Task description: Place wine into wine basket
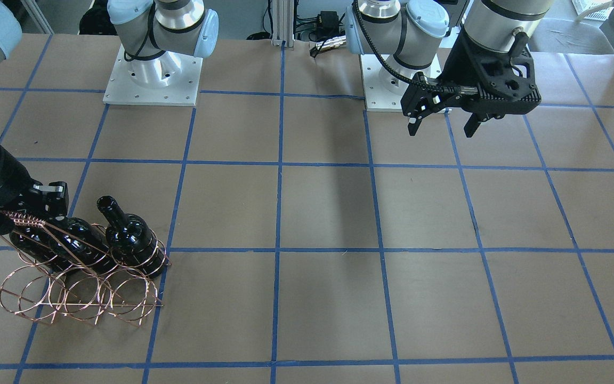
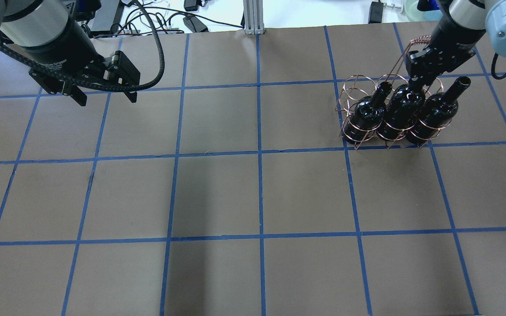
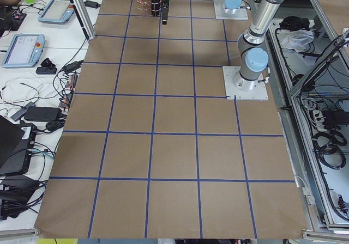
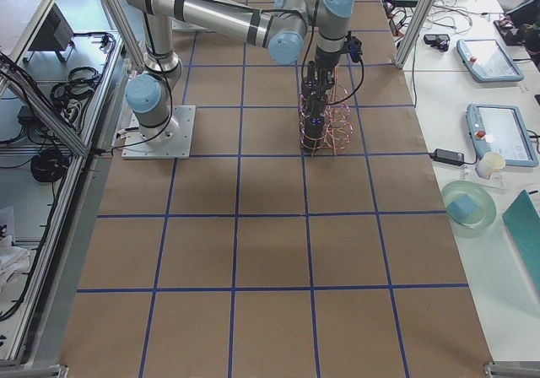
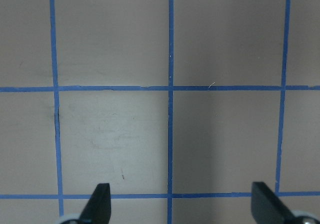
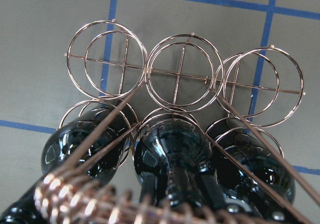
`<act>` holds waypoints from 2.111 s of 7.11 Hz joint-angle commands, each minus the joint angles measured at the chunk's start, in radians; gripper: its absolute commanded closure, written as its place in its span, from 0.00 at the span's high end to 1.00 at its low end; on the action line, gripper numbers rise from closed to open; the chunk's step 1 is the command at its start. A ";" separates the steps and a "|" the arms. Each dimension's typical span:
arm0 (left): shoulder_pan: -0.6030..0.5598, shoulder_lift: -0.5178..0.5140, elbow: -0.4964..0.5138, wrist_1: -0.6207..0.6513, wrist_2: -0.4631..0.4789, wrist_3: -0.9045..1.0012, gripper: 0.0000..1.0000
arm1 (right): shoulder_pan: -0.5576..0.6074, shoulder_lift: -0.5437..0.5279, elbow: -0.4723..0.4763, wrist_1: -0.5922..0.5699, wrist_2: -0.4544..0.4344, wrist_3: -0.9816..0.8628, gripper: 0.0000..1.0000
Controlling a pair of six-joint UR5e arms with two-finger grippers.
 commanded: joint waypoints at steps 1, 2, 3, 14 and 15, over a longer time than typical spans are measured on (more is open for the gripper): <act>0.003 0.001 -0.004 0.000 0.003 0.001 1.00 | 0.004 -0.033 -0.001 0.002 -0.003 0.005 1.00; 0.001 0.001 -0.004 0.000 0.000 0.000 1.00 | 0.012 -0.084 -0.007 0.013 -0.005 0.008 1.00; 0.001 0.002 -0.004 0.000 0.003 0.000 1.00 | 0.027 -0.142 -0.015 0.072 -0.006 0.020 1.00; 0.008 0.007 -0.005 0.000 0.001 -0.002 1.00 | 0.306 -0.256 -0.061 0.206 -0.064 0.535 1.00; 0.011 0.007 -0.005 -0.001 0.003 -0.002 1.00 | 0.303 -0.229 -0.088 0.198 -0.060 0.534 1.00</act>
